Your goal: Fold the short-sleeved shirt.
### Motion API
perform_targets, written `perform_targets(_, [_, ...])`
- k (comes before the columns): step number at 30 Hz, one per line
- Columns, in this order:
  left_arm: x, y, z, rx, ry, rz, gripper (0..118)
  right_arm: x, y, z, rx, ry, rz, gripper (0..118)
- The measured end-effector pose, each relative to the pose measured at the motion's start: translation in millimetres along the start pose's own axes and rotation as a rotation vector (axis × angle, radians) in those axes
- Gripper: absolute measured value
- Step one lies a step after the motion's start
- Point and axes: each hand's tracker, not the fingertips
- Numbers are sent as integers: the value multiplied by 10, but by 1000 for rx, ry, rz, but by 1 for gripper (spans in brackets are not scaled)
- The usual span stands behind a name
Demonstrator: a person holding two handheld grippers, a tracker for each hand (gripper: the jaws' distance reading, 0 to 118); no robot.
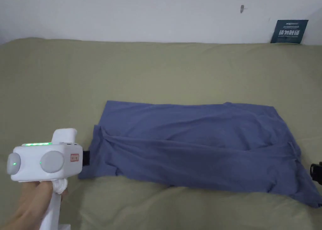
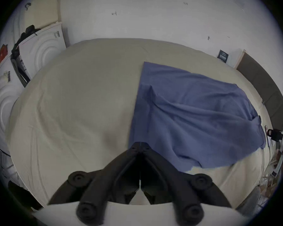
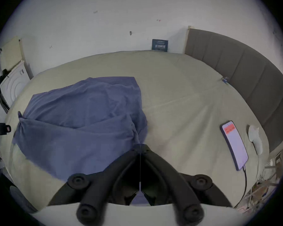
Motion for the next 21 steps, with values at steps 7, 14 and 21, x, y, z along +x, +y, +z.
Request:
perform_targets(7, [130, -42, -148, -63, 48, -18, 107, -30, -98, 34, -2, -17, 48, 0])
perform_targets(14, [146, -91, -233, -71, 50, -3, 39, -36, -116, -48, -29, 16, 50, 58])
perform_targets(21, [190, -70, -301, -65, 30, -26, 6, -48, -54, -448, -140, 13, 93, 104])
